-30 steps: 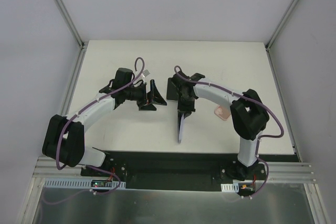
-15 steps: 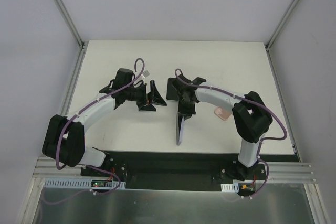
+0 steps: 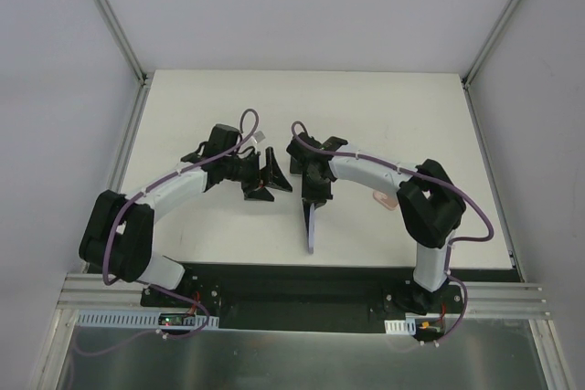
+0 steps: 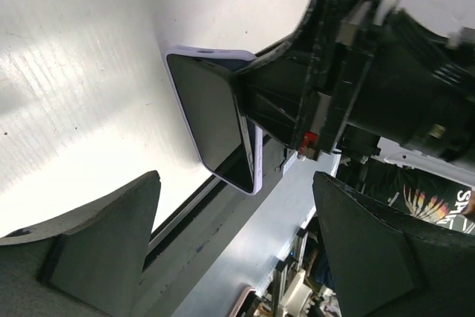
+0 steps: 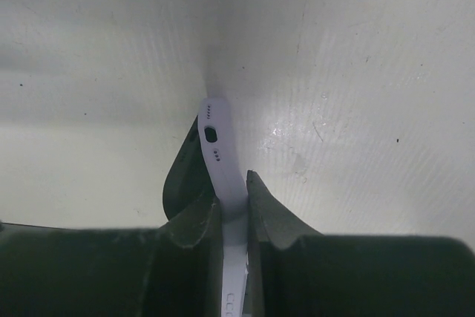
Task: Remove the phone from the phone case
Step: Remove the phone case from the phone.
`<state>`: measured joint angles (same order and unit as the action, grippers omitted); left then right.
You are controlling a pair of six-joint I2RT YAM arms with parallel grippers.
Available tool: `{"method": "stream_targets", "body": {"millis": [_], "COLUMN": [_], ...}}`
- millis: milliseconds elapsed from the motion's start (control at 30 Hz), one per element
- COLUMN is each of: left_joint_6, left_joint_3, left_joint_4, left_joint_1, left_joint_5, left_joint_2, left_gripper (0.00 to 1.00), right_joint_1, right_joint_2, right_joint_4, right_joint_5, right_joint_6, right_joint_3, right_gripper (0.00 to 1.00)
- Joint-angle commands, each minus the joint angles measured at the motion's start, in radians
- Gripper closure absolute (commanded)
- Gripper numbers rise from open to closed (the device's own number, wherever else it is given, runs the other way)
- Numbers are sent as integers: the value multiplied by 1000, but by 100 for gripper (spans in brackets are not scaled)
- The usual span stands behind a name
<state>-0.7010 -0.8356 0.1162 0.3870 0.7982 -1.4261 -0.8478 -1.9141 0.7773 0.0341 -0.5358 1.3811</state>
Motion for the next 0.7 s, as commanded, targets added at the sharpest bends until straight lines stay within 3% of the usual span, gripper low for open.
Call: {"method": "stream_targets", "body": {"millis": [0,133,200,667], "left_joint_6": [-58,-132,-181,-308], "left_joint_3": [7,6,15,56], "left_joint_4": [3,-33,-64,-176], "left_joint_1": [45,81,85,85], "left_joint_5": [-39,-82,-85,-85], "left_joint_2": [-63,-115,-134,-212], "left_gripper": [19,20,20,22], "right_joint_1": [-62,-63,-63,-109], "right_joint_2": [-253,-260,-257,-237], "right_joint_4": [-46,-73,-93,-214], "right_joint_5": [-60,-79,-92,-166], "right_joint_6": [-38,-43,-44,-70], "right_joint_3": [-137,-142,-145,-128], "right_gripper": [86,87,99,99]}}
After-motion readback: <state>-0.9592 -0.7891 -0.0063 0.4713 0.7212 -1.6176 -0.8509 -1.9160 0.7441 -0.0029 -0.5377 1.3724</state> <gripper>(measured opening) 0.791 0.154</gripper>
